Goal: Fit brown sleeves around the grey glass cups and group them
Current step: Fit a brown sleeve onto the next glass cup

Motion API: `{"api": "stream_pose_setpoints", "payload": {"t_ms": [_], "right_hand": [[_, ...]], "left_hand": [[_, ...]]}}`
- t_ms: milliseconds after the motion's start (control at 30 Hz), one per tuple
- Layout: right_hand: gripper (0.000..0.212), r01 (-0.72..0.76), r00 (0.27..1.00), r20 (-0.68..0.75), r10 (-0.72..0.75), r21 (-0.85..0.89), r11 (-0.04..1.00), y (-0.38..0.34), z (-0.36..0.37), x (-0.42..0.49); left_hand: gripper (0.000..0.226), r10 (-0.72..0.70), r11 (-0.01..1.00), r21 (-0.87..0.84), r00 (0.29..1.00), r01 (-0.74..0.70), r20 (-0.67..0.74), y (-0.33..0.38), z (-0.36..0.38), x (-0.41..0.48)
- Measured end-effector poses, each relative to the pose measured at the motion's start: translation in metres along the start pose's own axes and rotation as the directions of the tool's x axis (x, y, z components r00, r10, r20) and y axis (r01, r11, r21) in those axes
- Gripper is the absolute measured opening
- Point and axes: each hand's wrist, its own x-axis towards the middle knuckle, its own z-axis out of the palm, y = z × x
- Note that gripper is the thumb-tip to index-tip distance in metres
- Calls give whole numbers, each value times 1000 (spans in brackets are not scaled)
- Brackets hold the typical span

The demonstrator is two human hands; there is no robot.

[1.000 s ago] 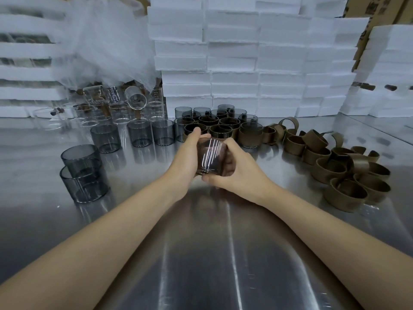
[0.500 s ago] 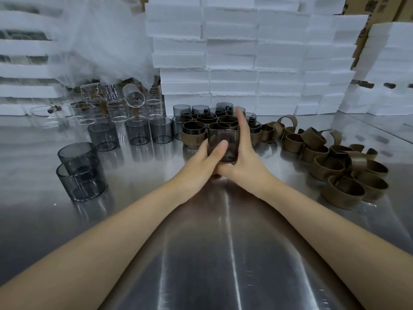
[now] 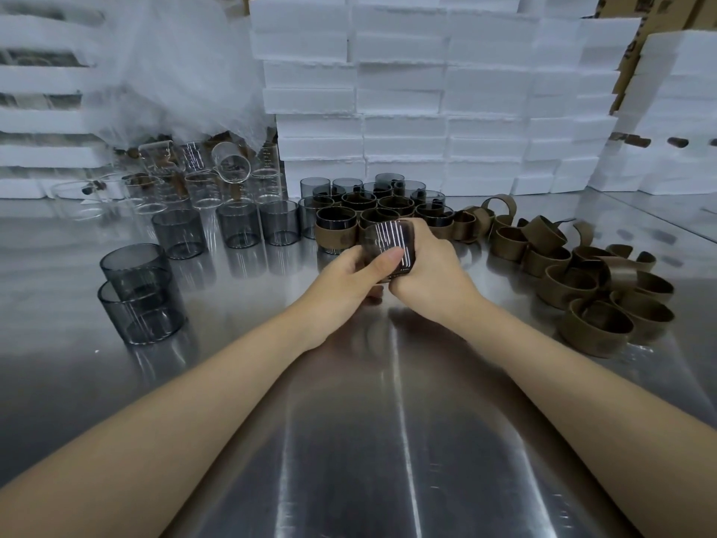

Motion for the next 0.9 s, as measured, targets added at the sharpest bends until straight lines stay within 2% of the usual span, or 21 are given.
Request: {"api": "stream_pose_setpoints", "payload": {"t_ms": [133, 233, 333, 400, 500, 567, 600, 667, 733, 767, 833, 900], "right_hand": [[53, -41, 998, -49, 32, -211, 977, -6, 0, -4], [22, -46, 996, -90, 2, -494, 868, -8, -1, -4], [4, -52, 994, -111, -10, -541, 840, -12, -4, -6], [13, -32, 991, -132, -27, -425, 904, -11, -3, -8], [32, 48, 989, -140, -50, -13, 999, -16, 6, -13], [40, 33, 997, -78, -16, 227, 973, -21, 13, -17], [42, 8, 998, -65, 11, 291, 957, -21, 16, -17], [37, -7, 987, -144, 65, 370, 929, -21, 19, -16], [30, -19, 951, -251, 181, 535, 845, -22, 14, -13], [32, -41, 932, -254, 258, 633, 773, -22, 9, -10], [43, -107, 923, -150, 354, 785, 610, -20, 2, -7], [53, -173, 937, -18, 348, 842, 510, -16, -1, -6]], "left_hand": [[57, 20, 1000, -22, 999, -21, -30, 0, -1, -2], [57, 66, 997, 51, 991, -61, -119, 1, -2, -2], [56, 78, 995, 75, 969, -62, -235, 1, -1, -1], [52, 60, 998, 50, 942, -46, -332, -1, -2, 0], [42, 65, 997, 65, 910, -42, -410, -2, -5, 2], [33, 126, 985, 159, 919, -70, -375, -2, -3, 1], [27, 168, 971, 220, 929, -97, -330, -2, 0, -1], [26, 221, 940, 310, 947, -144, -232, 0, 8, -5], [36, 228, 940, 293, 961, -175, -157, 2, 12, -9], [42, 230, 943, 273, 966, -191, -120, 2, 13, -10], [47, 243, 941, 253, 969, -224, -48, 3, 12, -12], [44, 259, 946, 205, 966, -252, -10, 2, 11, -11]]}}
